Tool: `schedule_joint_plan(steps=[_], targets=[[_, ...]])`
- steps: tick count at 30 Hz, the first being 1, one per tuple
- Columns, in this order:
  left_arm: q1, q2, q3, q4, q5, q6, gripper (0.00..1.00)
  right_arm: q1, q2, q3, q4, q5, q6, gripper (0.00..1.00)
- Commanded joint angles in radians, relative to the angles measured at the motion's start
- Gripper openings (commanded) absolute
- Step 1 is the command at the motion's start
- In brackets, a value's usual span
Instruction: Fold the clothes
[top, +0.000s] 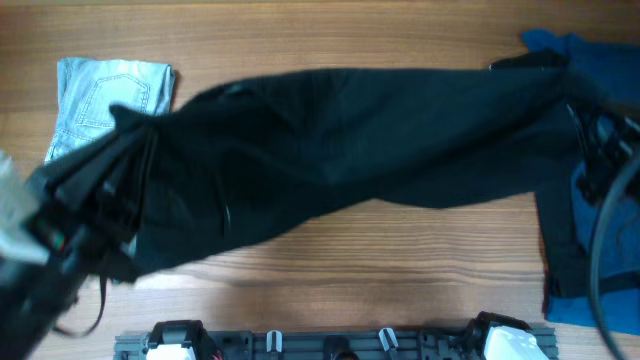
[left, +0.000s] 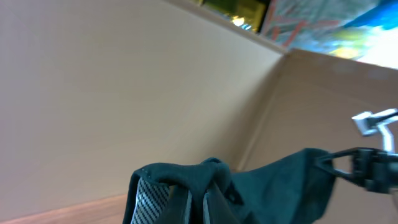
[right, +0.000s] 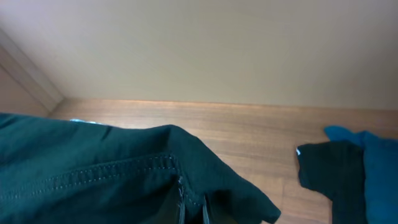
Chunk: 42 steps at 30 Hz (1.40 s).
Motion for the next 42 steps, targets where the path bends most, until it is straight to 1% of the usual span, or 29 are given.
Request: schedule_joint_plan(steps=[1, 3, 5, 9, 12, 17, 21, 23, 24, 25, 27, 30, 32, 33, 34, 35, 36, 37, 38, 39, 40, 41, 42], targets=[[0.003, -0.013, 0.082, -0.017, 0.151, -0.093, 0.04, -0.003, -0.052, 0.022, -0.021, 0.021, -0.002, 0.04], [0.003, -0.013, 0.132, -0.028, 0.184, -0.130, 0.04, -0.003, -0.071, 0.049, -0.064, 0.018, -0.002, 0.04], [0.003, -0.013, 0.178, -0.047, 0.184, -0.131, 0.04, -0.003, -0.070, 0.136, -0.130, 0.018, -0.002, 0.04], [0.003, -0.013, 0.243, -0.090, 0.183, -0.131, 0.04, -0.003, -0.070, 0.306, -0.209, 0.020, 0.017, 0.04], [0.003, -0.013, 0.282, -0.114, 0.191, -0.136, 0.04, -0.003, -0.073, 0.380, -0.209, 0.027, 0.025, 0.04], [0.003, -0.013, 0.357, -0.113, 0.195, -0.180, 0.04, -0.003, -0.073, 0.428, -0.209, 0.026, 0.045, 0.04], [0.007, -0.012, 0.378, -0.127, 0.192, -0.214, 0.04, -0.003, -0.073, 0.500, -0.209, 0.027, 0.070, 0.04], [0.035, -0.004, 0.378, -0.171, 0.148, -0.213, 0.04, -0.003, -0.064, 0.491, -0.209, 0.026, 0.089, 0.04], [0.060, 0.013, 0.378, -0.194, 0.103, -0.206, 0.04, -0.003, -0.050, 0.482, -0.209, 0.026, 0.092, 0.04], [0.077, 0.035, 0.378, -0.201, 0.088, -0.198, 0.04, -0.003, -0.032, 0.474, -0.209, 0.026, 0.092, 0.04], [0.117, 0.131, 0.378, -0.211, 0.085, -0.198, 0.04, -0.003, 0.046, 0.455, -0.209, 0.025, 0.089, 0.04], [0.121, 0.374, 0.378, -0.191, 0.095, -0.198, 0.04, -0.003, 0.222, 0.455, -0.193, 0.015, 0.039, 0.04], [0.121, 0.562, 0.378, -0.068, 0.175, -0.206, 0.04, -0.003, 0.359, 0.455, -0.122, 0.010, 0.016, 0.04], [0.121, 0.698, 0.378, 0.082, 0.233, -0.261, 0.04, -0.003, 0.437, 0.455, -0.042, -0.002, 0.016, 0.04], [0.121, 0.798, 0.378, 0.236, 0.274, -0.333, 0.04, -0.003, 0.514, 0.455, 0.085, -0.039, 0.019, 0.04], [0.121, 0.899, 0.382, 0.434, 0.311, -0.451, 0.04, -0.003, 0.586, 0.455, 0.231, -0.084, 0.051, 0.04], [0.122, 1.014, 0.397, 0.723, 0.338, -0.653, 0.04, -0.004, 0.654, 0.455, 0.397, -0.143, 0.103, 0.04], [0.122, 1.099, 0.426, 0.953, 0.345, -0.821, 0.04, -0.010, 0.711, 0.456, 0.550, -0.216, 0.153, 0.04], [0.122, 1.159, 0.459, 1.093, 0.353, -0.911, 0.04, -0.019, 0.743, 0.456, 0.647, -0.264, 0.195, 0.04], [0.122, 1.193, 0.488, 1.139, 0.368, -0.939, 0.04, -0.031, 0.764, 0.455, 0.715, -0.303, 0.225, 0.04], [0.122, 1.204, 0.510, 1.115, 0.408, -0.904, 0.04, -0.045, 0.773, 0.455, 0.752, -0.322, 0.211, 0.04], [0.123, 1.200, 0.511, 1.091, 0.454, -0.836, 0.04, -0.051, 0.771, 0.456, 0.750, -0.327, 0.176, 0.04], [0.132, 1.185, 0.511, 1.066, 0.541, -0.776, 0.04, -0.066, 0.757, 0.457, 0.711, -0.343, 0.117, 0.04]])
